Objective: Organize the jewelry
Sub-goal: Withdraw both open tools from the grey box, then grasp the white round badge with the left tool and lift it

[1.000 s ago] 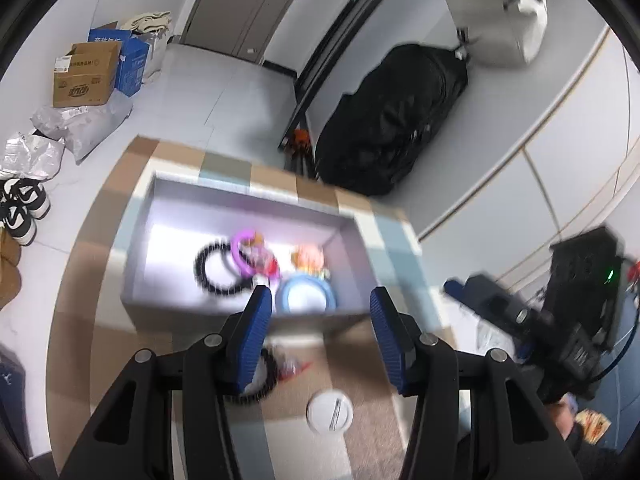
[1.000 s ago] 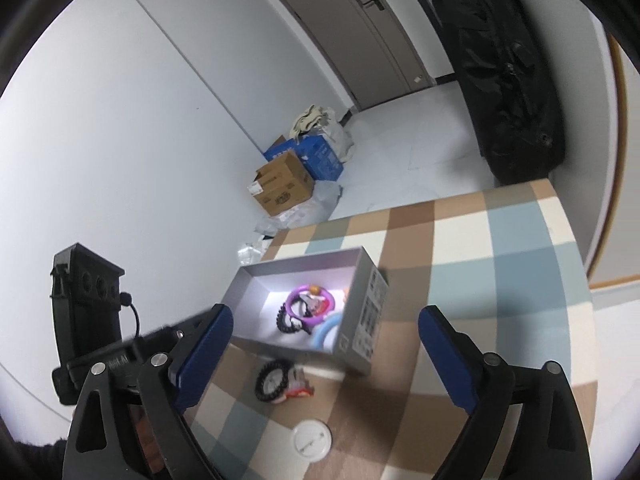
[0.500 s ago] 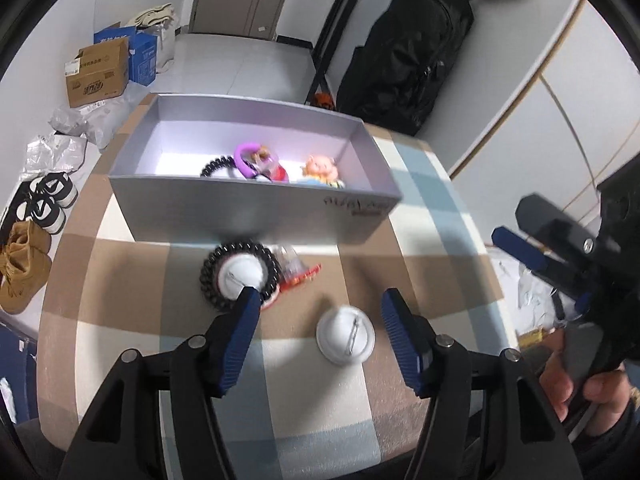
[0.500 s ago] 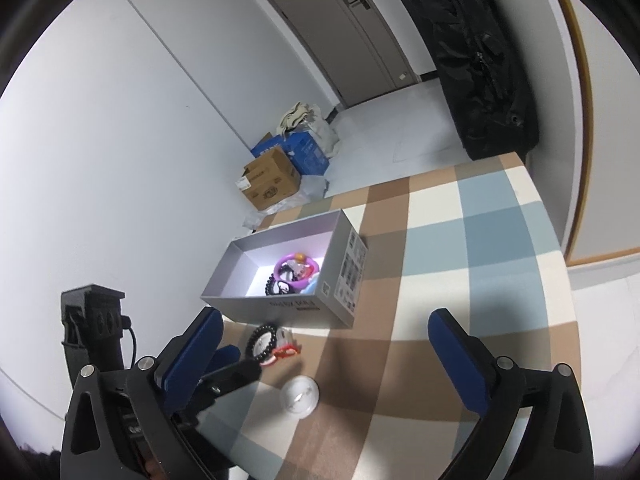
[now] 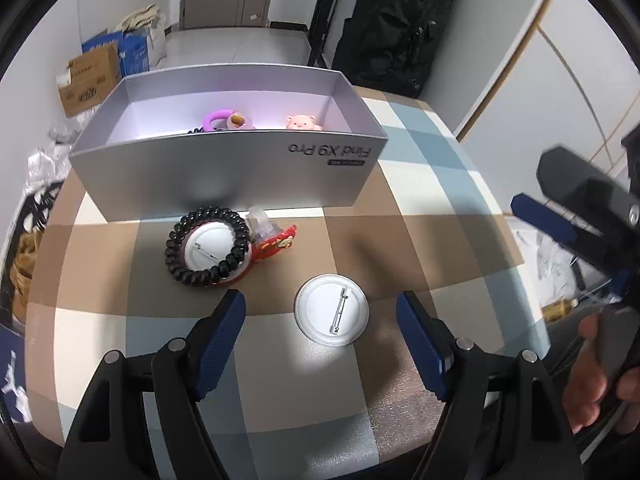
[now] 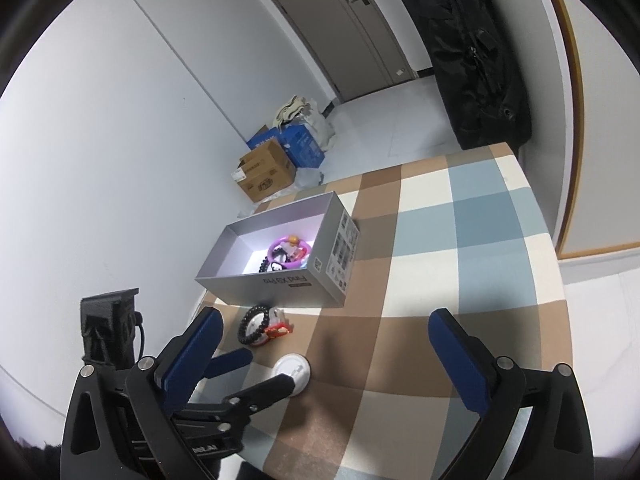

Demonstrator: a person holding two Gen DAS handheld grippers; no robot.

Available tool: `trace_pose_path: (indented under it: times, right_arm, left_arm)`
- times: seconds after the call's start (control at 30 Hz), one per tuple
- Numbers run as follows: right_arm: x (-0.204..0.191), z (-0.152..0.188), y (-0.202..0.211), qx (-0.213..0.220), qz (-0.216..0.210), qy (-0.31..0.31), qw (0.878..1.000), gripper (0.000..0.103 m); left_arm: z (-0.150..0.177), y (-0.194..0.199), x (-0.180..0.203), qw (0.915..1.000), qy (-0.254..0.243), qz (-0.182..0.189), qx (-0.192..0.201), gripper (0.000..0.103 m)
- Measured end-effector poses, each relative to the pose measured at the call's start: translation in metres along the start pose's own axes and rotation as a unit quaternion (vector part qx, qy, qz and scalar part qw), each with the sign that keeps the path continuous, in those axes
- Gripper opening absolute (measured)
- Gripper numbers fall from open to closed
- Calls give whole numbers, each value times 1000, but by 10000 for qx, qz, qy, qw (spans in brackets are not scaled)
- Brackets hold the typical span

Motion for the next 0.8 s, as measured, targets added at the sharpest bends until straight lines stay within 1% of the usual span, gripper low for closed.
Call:
trace_pose_path:
  times: [0.17, 0.33, 0.37, 0.4, 0.43, 0.5, 0.53, 0.63, 0.8]
  right_arm:
    - [4, -1, 3, 17, -11, -69, 10000, 103]
    - [8, -2, 5, 16, -8, -149, 9999, 103]
    - [8, -1, 6, 15, -5, -155, 9999, 103]
    - [9, -1, 6, 16, -4, -160, 9999, 103]
    - [9, -1, 8, 20, -6, -161, 9999, 103]
    - [10, -1, 10, 29, 1, -165, 9999, 103]
    - [10, -1, 10, 31, 3, -170, 9999, 103]
    - [13, -2, 11, 39, -1, -226, 9997, 103]
    - [15, -2, 10, 8, 43, -258, 9997, 103]
  left_arm:
    - [4, -6, 8, 9991, -325, -274, -70, 74]
    - [5, -6, 10, 9986, -380, -363, -56, 73]
    - [5, -6, 11, 9986, -401, -350, -49, 71]
    - [5, -6, 13, 9984, -442, -357, -40, 64]
    - [5, -6, 14, 9979, -497, -408, -44, 60]
    - [5, -5, 15, 9970, -617, -473, -45, 40]
    - [5, -5, 15, 9969, -639, -456, -38, 37]
    - [6, -2, 15, 9982, -572, -204, -23, 37]
    - [3, 1, 13, 9989, -457, -79, 52, 37]
Point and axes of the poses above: each gripper's, at about its wrist camera, not at the fingertips, and y roughly against the way its jaws point, x to its right, z to its underside, the point moved 6 cm from there along -y, roughly the way its jaws point, and after that the axes turned 9 degrees about -y, right-handed, at the moved point
